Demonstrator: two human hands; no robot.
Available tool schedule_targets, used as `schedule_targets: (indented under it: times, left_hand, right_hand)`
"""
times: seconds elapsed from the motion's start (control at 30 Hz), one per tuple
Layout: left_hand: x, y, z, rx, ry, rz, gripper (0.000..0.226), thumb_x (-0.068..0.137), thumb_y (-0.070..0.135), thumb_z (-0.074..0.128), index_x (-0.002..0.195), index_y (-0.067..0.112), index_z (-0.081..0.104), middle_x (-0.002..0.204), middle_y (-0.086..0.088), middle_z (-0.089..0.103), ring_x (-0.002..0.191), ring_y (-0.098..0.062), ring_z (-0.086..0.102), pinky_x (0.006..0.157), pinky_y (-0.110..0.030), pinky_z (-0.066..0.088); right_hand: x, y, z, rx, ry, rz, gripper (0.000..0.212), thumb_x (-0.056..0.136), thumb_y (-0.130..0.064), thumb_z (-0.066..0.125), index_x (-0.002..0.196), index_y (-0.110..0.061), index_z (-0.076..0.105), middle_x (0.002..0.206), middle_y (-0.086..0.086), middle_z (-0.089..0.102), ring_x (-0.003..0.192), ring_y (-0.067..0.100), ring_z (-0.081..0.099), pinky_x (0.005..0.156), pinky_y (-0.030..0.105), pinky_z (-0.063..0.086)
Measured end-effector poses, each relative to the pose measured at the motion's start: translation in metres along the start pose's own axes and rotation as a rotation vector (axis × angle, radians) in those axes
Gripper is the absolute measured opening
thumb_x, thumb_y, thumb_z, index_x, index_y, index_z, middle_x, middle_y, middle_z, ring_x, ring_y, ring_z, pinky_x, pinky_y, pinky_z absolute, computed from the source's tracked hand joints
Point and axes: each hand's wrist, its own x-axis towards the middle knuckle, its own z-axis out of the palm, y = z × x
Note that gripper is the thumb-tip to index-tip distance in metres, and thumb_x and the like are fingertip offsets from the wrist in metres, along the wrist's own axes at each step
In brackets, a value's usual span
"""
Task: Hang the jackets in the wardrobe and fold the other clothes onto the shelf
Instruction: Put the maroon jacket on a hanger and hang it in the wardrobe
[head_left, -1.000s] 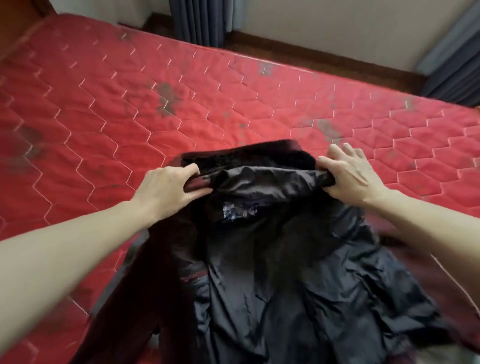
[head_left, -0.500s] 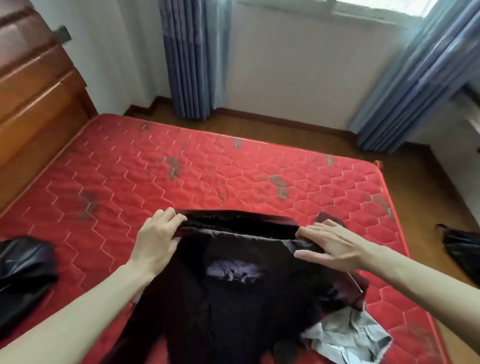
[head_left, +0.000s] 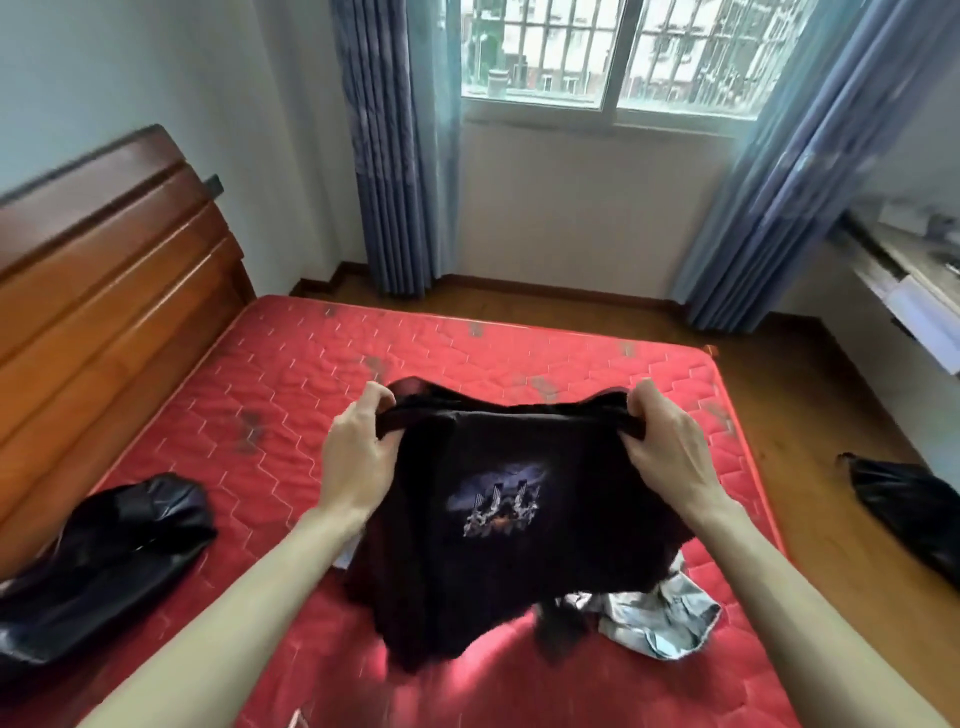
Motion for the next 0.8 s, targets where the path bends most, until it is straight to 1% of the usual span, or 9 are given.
schedule_targets:
  times: [0.1,0.2,0.27,0.33,0.43,0.53,0.63,0.7,0.8]
  left_hand:
    - [0.002,0.02,-0.028,-0.002,0.006,0.065,0.019,0.095,0.023,0.072,0.093,0.023,0.053,0.069,0.011,0.06,0.063,-0.015,0.06,0.06,-0.032,0.043]
    - [0.005,0.039,-0.055,0.059,-0.033,0.149,0.02,0.094,0.026,0.073,0.093,0.021,0.054,0.067,0.018,0.054,0.07,-0.027,0.059,0.066,-0.035,0.04]
    - [0.009,0.05,-0.075,0.145,-0.059,0.242,0.025,0.091,0.029,0.077,0.093,0.018,0.055,0.066,0.015,0.053,0.069,-0.031,0.061,0.066,-0.035,0.038]
    - [0.015,0.061,-0.097,0.199,-0.084,0.371,0.034,0.087,0.041,0.078,0.09,0.016,0.055,0.064,0.011,0.055,0.062,-0.031,0.064,0.063,-0.033,0.038]
    - [0.025,0.075,-0.13,0.311,-0.101,0.659,0.047,0.084,0.062,0.066,0.082,0.016,0.057,0.054,0.008,0.053,0.048,-0.026,0.06,0.055,-0.029,0.035]
    - [0.031,0.081,-0.147,0.379,-0.1,0.855,0.029,0.085,0.037,0.08,0.086,0.014,0.062,0.066,0.002,0.063,0.058,-0.028,0.066,0.05,-0.028,0.039]
    - [0.031,0.086,-0.151,0.328,-0.075,0.755,0.022,0.093,0.038,0.069,0.092,0.017,0.064,0.084,0.007,0.06,0.082,-0.023,0.064,0.054,-0.038,0.05]
    - [0.028,0.087,-0.148,0.218,-0.088,0.611,0.017,0.094,0.035,0.072,0.09,0.019,0.068,0.083,0.009,0.058,0.08,-0.021,0.062,0.061,-0.041,0.05]
    - [0.021,0.092,-0.137,0.02,-0.181,0.499,0.013,0.096,0.023,0.07,0.084,0.02,0.066,0.076,0.011,0.06,0.07,-0.01,0.059,0.064,-0.038,0.046]
  right_hand:
    - [-0.003,-0.027,-0.036,0.047,0.138,-0.033,0.025,0.086,0.0,0.072,0.101,-0.012,0.055,0.077,-0.006,0.057,0.065,0.015,0.056,0.057,0.024,0.042]
    - [-0.004,-0.051,-0.068,0.07,0.259,-0.004,0.019,0.09,-0.008,0.076,0.099,-0.014,0.061,0.073,-0.013,0.055,0.065,-0.001,0.054,0.063,0.009,0.041]
    - [-0.004,-0.065,-0.087,0.067,0.32,0.039,0.019,0.09,-0.013,0.077,0.097,-0.018,0.06,0.07,-0.014,0.053,0.064,0.001,0.054,0.061,0.018,0.039]
    - [-0.005,-0.08,-0.108,0.041,0.352,0.048,0.022,0.09,-0.014,0.077,0.098,-0.02,0.057,0.071,-0.009,0.054,0.063,0.012,0.054,0.061,0.029,0.037]
    - [-0.01,-0.103,-0.143,-0.015,0.391,0.047,0.02,0.089,-0.018,0.074,0.097,-0.021,0.056,0.071,-0.003,0.054,0.064,0.024,0.054,0.063,0.032,0.037]
    - [-0.018,-0.123,-0.175,-0.094,0.434,0.002,0.016,0.09,-0.017,0.074,0.095,-0.021,0.058,0.072,-0.004,0.056,0.067,0.025,0.055,0.064,0.035,0.043]
    - [-0.031,-0.138,-0.2,-0.236,0.451,-0.087,0.013,0.089,-0.013,0.072,0.093,-0.018,0.06,0.083,-0.006,0.058,0.074,0.027,0.058,0.067,0.039,0.05]
    - [-0.042,-0.141,-0.214,-0.32,0.403,-0.15,0.014,0.089,-0.015,0.074,0.091,-0.017,0.06,0.085,-0.006,0.06,0.075,0.028,0.06,0.067,0.043,0.053]
    - [-0.062,-0.137,-0.232,-0.339,0.183,-0.223,0.02,0.083,-0.013,0.082,0.087,-0.015,0.063,0.077,-0.005,0.062,0.069,0.019,0.059,0.067,0.039,0.053]
